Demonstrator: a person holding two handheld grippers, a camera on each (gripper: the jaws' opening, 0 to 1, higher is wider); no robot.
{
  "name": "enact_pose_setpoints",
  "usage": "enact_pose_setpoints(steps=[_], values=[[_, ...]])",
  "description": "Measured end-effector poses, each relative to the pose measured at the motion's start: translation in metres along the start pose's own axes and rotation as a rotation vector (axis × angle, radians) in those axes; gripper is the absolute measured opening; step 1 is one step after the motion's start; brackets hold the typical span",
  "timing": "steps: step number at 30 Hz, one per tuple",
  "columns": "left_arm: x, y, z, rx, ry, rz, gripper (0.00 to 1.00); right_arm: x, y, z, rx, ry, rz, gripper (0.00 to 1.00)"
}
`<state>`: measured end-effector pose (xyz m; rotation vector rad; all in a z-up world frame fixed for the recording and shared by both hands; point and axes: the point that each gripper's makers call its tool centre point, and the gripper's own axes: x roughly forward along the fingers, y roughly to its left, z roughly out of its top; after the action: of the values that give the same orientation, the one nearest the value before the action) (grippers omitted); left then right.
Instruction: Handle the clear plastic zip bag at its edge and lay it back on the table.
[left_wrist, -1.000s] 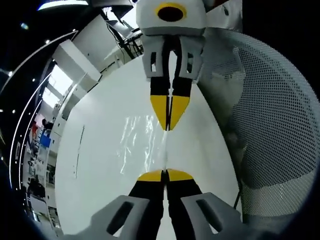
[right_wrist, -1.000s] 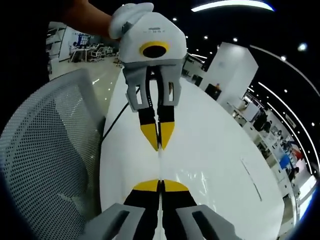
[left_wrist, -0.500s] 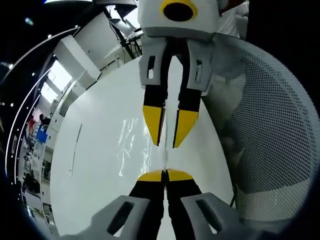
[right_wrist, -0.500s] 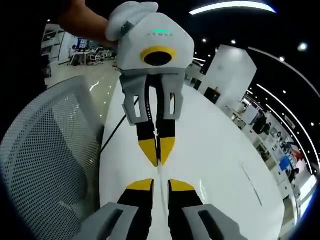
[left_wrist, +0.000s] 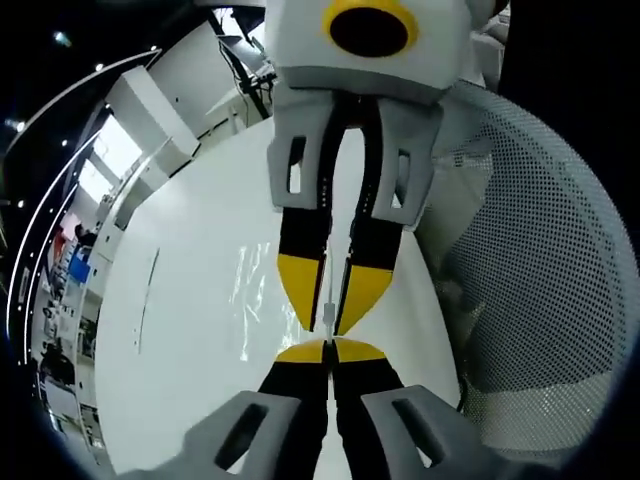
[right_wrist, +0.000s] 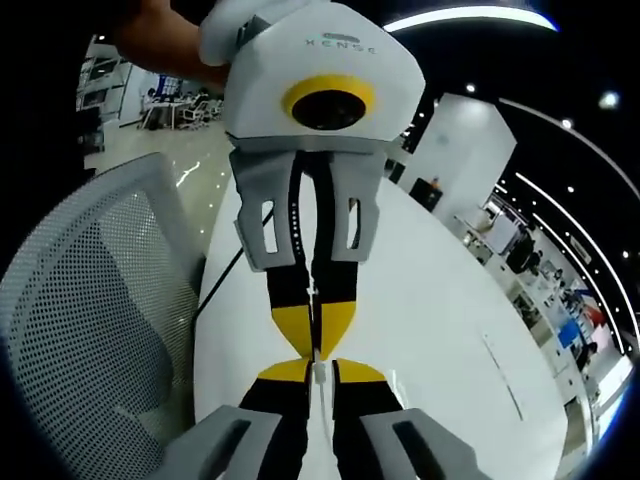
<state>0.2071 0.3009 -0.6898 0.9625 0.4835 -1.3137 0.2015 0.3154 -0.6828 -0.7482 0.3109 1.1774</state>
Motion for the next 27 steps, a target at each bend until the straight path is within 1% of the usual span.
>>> enact_pose_setpoints(steps=[2, 16, 19, 27], values=[[-0.0003, 0.0009, -0.0002, 0.004, 0.004, 0.002, 0.00, 0.0004, 0.0001, -0.0004, -0.006, 0.004, 0.003, 0.01], [-0.0011, -0.0007, -0.0036, 0.022, 0.008, -0.005, 0.00, 0.0024, 0.0034, -0.0011, -0.015, 0.009, 0.024, 0.00], [-0.0011, -0.0008, -0.0043, 0.007, 0.009, -0.008, 0.00, 0.0029, 0.0039, -0.0013, -0.025, 0.011, 0.024, 0.00], [-0.0011, -0.0017, -0.0051, 0.013, 0.009, -0.018, 0.00, 0.0036, 0.0042, -0.0014, -0.030, 0.019, 0.024, 0.00]])
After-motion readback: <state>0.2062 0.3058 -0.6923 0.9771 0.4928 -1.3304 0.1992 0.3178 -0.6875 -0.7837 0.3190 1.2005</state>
